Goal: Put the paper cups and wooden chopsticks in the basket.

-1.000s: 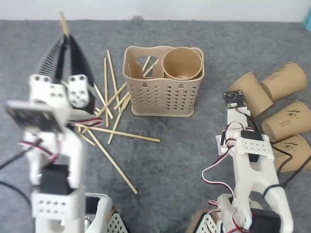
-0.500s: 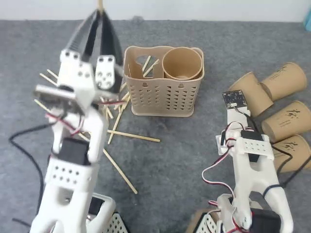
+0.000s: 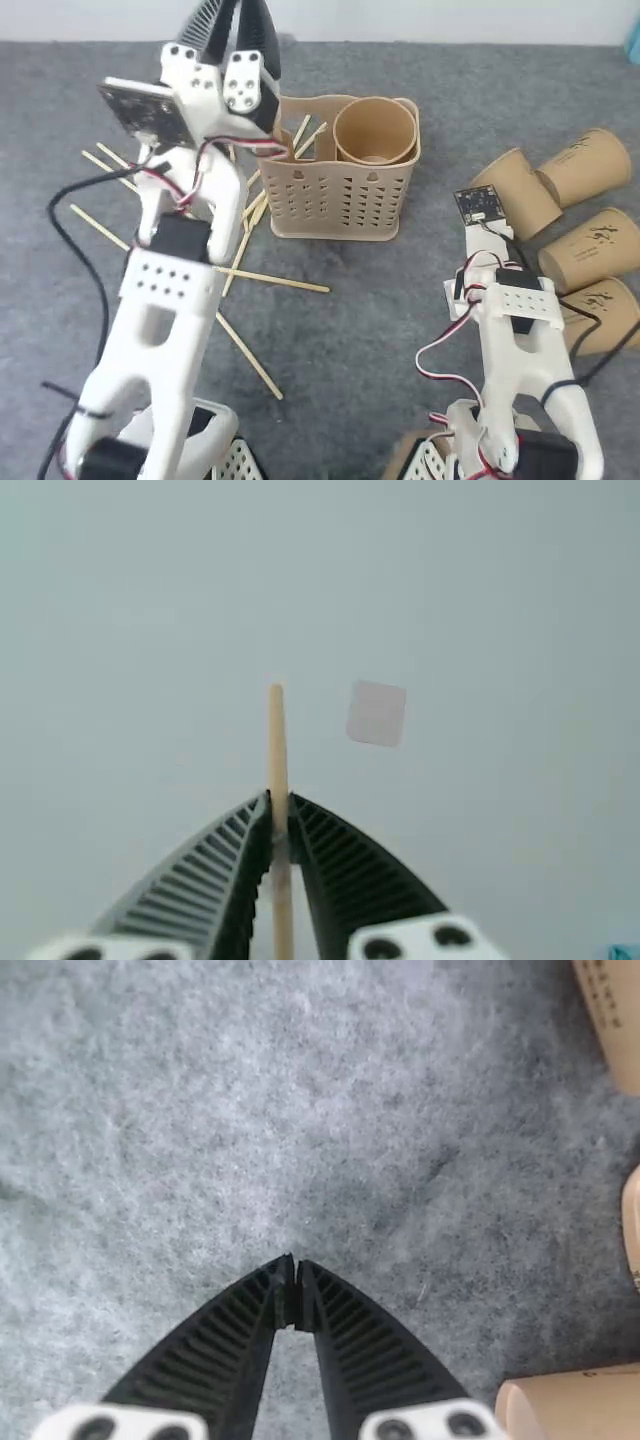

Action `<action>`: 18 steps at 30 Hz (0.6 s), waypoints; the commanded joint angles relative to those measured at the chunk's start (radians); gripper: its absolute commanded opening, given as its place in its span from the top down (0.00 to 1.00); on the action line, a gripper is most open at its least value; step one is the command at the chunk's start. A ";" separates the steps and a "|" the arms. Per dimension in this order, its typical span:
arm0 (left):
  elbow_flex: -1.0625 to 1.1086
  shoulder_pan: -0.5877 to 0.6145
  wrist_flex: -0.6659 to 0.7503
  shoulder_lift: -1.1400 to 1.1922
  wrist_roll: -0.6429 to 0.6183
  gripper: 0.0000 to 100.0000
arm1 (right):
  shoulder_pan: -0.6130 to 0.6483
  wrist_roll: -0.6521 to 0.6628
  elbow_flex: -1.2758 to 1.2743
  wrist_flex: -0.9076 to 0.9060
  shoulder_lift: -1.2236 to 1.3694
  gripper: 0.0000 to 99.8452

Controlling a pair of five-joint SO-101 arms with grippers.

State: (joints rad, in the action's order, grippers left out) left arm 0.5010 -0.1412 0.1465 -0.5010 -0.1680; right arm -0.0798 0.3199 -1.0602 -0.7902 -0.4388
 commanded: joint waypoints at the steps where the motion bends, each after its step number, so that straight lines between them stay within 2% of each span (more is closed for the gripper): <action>1: 0.019 0.014 0.126 0.064 -0.012 0.99 | -0.002 0.014 0.006 0.010 -0.053 0.99; 13: 0.259 0.017 0.130 0.078 -0.006 0.98 | -0.002 0.014 0.009 0.010 -0.050 0.99; 15: 0.260 0.017 0.126 0.077 -0.006 0.94 | -0.002 0.014 0.009 0.010 -0.050 0.99; 18: 0.262 0.046 0.123 0.075 -0.011 0.81 | -0.002 0.014 0.009 0.010 -0.050 0.99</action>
State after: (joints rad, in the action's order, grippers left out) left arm 0.7664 -0.1304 0.2509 -0.4181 -0.1680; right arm -0.0798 0.3199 -1.0602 -0.7902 -0.4388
